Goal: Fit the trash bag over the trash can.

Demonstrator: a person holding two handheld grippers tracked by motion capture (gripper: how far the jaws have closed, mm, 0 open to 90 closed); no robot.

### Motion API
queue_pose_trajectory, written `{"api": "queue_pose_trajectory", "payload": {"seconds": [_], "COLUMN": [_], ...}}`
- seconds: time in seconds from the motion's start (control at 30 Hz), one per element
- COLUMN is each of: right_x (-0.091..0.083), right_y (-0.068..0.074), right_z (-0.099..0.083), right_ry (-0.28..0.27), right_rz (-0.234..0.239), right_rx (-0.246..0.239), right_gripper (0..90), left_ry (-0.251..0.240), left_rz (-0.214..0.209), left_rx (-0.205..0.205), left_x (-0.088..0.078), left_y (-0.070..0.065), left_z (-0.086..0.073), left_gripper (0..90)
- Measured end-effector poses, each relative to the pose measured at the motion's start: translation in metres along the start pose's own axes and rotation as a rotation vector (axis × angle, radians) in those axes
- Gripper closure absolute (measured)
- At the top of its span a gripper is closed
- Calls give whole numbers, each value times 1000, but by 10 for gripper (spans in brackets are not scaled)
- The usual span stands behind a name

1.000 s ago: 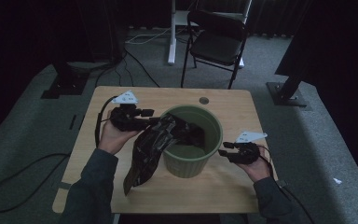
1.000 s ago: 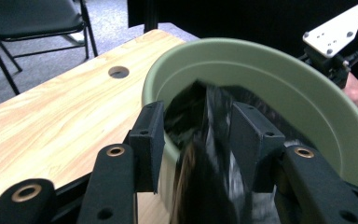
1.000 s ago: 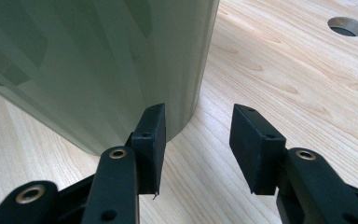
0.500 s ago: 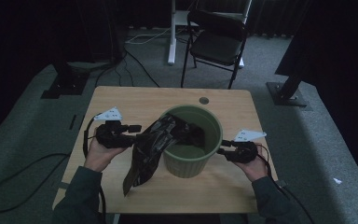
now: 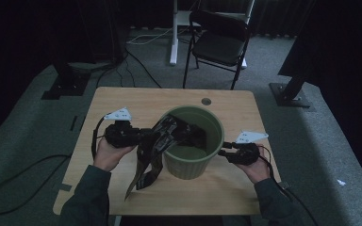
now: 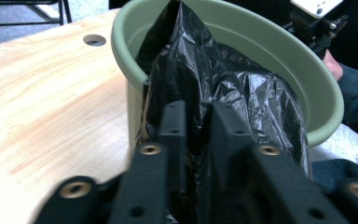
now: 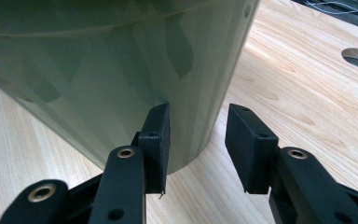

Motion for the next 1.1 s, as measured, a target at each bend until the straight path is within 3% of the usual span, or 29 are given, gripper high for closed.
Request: {"api": "queue_pose_trajectory", "payload": {"seconds": [0.13,0.37,0.47,0.67,0.77,1.1], "right_x": [0,-1,-12,-41,-54,-67], "right_y": [4,7,3,-5,-6,3], "right_z": [2,5,8,14,19,50], "right_ry": [-8,-12,-39,-84,-120,-172], "right_rz": [21,23,2,-16,-5,-16], "right_rx": [-4,-23,-13,10,13,-61], "right_gripper": [599,595,595,684,729,780], "left_ry": [-5,-25,-38,-48,-43,-37], "left_rz": [2,12,5,-9,-10,-10], "left_rx": [8,12,12,1,4,26], "left_x": [0,3,4,12,18,30], "left_y": [1,2,2,5,3,-2], "left_z": [4,13,20,33,38,53], "left_gripper": [890,896,896,896,896,896]}}
Point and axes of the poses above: each handheld gripper's, and its own axes: x roughly forward along the jaws, z roughly out of its top, y roughly to its left, the point moved 1 cm from there along x, roughly forward along the jaws, and after that the axes turned 1 degree about z, right-handed, at the moved point
